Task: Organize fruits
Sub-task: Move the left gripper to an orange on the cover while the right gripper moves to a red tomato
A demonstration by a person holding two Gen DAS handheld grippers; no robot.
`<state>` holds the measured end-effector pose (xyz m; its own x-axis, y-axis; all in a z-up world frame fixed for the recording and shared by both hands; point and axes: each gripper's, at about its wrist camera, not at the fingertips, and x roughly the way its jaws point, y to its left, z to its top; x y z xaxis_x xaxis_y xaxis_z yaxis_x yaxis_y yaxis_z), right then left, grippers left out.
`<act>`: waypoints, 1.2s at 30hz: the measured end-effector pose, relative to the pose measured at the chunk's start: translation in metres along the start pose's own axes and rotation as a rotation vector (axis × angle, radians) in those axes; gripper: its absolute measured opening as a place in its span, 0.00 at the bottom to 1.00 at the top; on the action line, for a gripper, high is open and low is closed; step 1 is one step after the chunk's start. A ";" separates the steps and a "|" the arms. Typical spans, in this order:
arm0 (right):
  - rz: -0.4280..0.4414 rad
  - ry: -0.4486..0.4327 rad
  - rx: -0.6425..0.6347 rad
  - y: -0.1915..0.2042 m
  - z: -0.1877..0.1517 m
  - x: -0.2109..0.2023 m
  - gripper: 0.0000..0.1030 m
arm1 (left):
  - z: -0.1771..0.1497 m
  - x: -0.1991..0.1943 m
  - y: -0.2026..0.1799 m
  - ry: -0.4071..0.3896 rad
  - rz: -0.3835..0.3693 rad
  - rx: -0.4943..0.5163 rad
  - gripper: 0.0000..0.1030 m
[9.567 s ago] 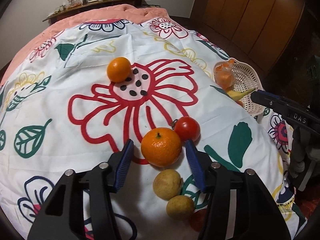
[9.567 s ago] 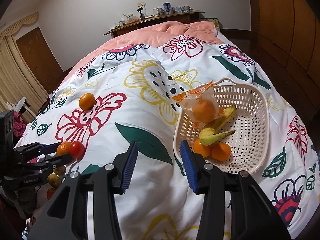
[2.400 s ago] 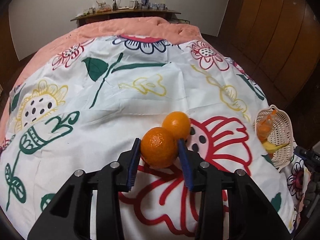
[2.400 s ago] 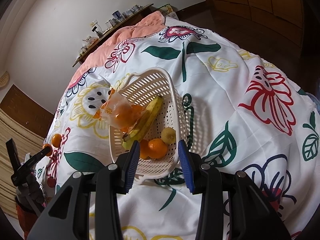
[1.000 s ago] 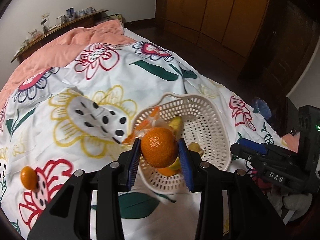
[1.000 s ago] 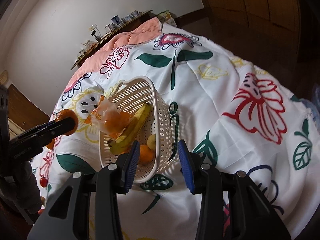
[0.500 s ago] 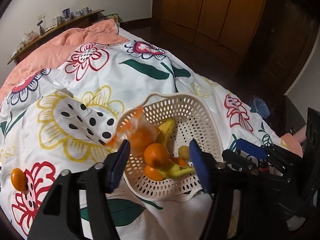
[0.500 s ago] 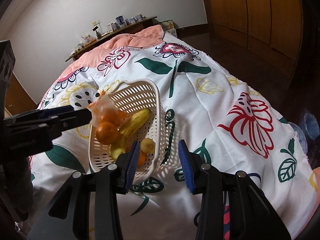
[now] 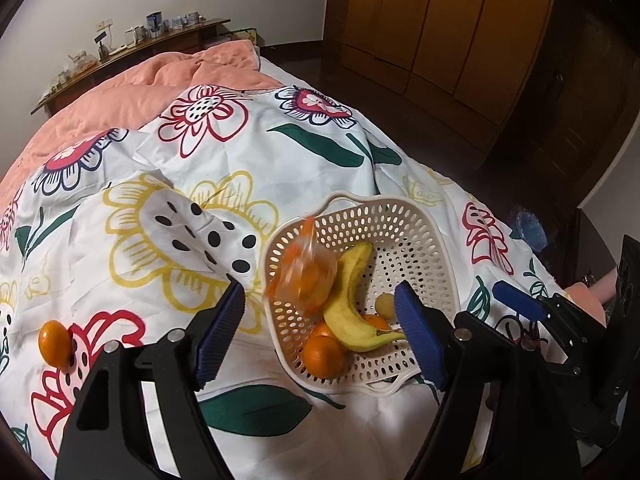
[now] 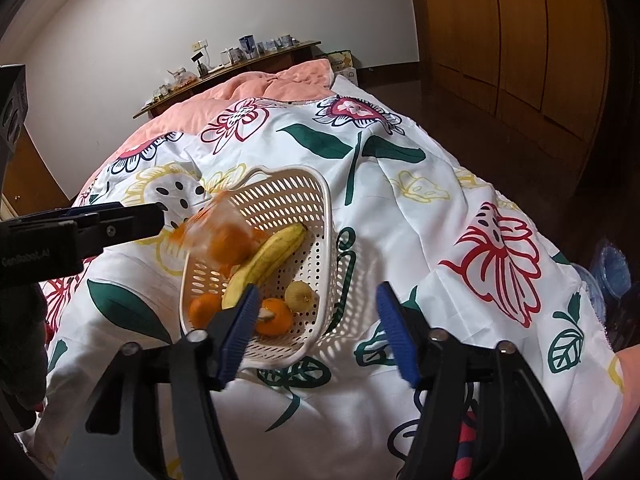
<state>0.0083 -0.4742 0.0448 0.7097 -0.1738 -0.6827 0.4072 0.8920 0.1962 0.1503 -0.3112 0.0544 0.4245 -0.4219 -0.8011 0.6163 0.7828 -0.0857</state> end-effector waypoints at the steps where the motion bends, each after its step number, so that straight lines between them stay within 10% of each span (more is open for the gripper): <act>1: -0.003 -0.002 -0.004 0.001 0.000 -0.001 0.62 | 0.000 -0.001 0.002 -0.002 0.000 -0.005 0.78; 36: -0.042 -0.052 -0.144 0.048 -0.002 -0.020 0.69 | -0.033 -0.055 0.062 -0.070 0.082 -0.109 0.79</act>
<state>0.0123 -0.4270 0.0660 0.7242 -0.2301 -0.6501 0.3532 0.9334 0.0632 0.1430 -0.2246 0.0733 0.5178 -0.3825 -0.7652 0.5034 0.8594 -0.0890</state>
